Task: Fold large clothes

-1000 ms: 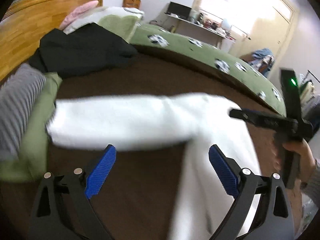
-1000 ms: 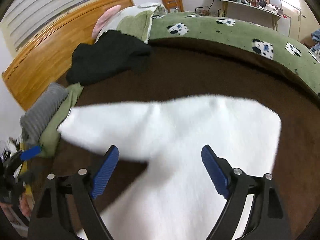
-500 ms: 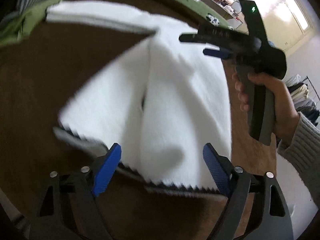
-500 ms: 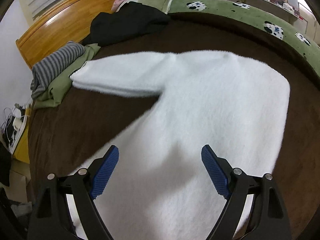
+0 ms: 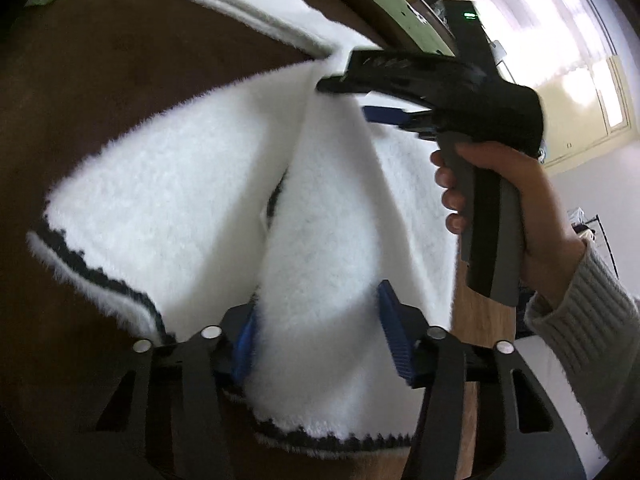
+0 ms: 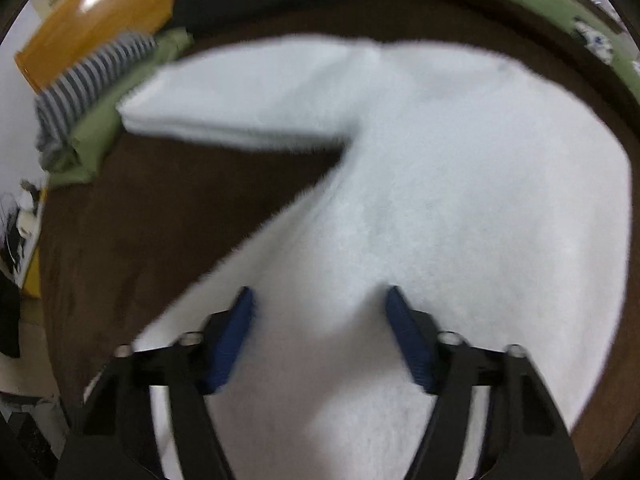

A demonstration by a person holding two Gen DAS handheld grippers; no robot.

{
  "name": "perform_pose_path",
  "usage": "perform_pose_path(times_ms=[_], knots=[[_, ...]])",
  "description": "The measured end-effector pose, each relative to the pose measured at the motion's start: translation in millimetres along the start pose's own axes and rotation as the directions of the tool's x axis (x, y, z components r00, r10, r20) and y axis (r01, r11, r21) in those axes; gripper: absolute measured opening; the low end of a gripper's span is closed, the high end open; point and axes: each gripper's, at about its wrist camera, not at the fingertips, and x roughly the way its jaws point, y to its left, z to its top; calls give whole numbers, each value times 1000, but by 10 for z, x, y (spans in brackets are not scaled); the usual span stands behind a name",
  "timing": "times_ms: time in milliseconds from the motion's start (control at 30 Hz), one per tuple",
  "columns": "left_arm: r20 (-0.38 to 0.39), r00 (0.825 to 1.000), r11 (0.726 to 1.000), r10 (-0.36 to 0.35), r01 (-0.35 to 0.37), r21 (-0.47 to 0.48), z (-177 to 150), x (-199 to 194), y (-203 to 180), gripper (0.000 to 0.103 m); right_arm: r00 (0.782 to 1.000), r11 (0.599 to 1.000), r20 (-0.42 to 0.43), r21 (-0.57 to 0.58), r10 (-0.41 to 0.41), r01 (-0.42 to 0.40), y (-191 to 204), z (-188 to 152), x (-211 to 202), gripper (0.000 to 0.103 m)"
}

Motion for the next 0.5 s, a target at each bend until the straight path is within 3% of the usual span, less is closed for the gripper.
perform_pose_path(times_ms=[67, 133, 233, 400, 500], knots=[[4, 1000, 1000, -12, 12, 4, 12, -9, -29, 35, 1000, 1000, -14, -18, 6, -6, 35, 9, 52, 22], [16, 999, 999, -29, 29, 32, 12, -59, -98, 24, 1000, 999, -2, -36, 11, -11, 73, -9, 10, 14], [39, 999, 996, -20, 17, 86, 21, -158, -252, 17, 999, 999, 45, -30, 31, -30, 24, -36, -151, 12], [154, 987, 973, 45, -78, 215, 68, -476, -687, 16, 981, 997, 180, -41, 73, -67, -13, 8, -555, 12], [172, 984, 965, 49, -91, 247, 78, -568, -866, 16, 972, 996, 220, -30, 86, -81, -80, 32, -727, 11]])
